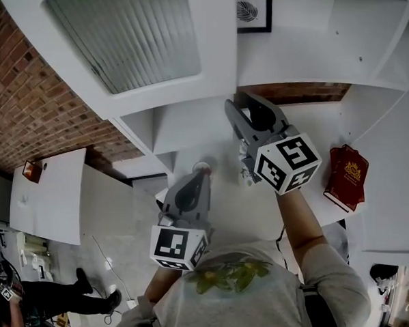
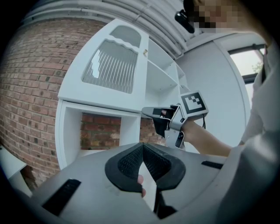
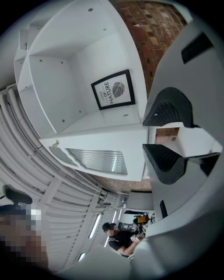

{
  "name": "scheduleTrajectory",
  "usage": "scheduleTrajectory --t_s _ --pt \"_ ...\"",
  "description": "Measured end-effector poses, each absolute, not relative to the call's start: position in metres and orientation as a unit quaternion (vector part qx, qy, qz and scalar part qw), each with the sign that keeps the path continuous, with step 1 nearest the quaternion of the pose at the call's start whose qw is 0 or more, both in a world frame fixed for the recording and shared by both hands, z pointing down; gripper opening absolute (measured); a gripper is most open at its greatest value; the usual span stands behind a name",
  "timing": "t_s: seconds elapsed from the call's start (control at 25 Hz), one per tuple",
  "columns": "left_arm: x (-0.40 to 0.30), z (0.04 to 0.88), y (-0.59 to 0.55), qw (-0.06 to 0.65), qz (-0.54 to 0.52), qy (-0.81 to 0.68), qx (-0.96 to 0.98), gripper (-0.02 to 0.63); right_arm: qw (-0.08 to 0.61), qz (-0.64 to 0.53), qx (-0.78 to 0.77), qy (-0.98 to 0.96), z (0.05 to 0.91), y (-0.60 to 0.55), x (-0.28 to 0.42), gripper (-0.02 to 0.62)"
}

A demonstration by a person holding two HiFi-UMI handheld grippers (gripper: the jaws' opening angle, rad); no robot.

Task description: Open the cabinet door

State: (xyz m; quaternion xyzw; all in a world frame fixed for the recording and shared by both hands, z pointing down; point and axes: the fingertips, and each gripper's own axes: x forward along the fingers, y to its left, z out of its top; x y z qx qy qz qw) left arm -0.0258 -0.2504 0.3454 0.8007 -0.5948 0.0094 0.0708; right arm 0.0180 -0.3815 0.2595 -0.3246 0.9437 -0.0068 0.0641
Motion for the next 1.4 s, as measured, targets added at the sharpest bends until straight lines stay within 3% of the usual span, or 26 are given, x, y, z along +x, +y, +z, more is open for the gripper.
scheduleTrajectory --t_s 0.68,1.4 --pt "-0.033 0.351 -0.253 0.077 0.014 -0.608 0.790 0.011 0.080 -0.045 -0.282 0.955 0.260 -0.399 0.010 0.103" --pt "-0.032 0.352 -0.254 0.078 0.010 -0.608 0.790 0.011 0.081 -0.013 -0.264 0.961 0.261 -0.389 0.016 0.103"
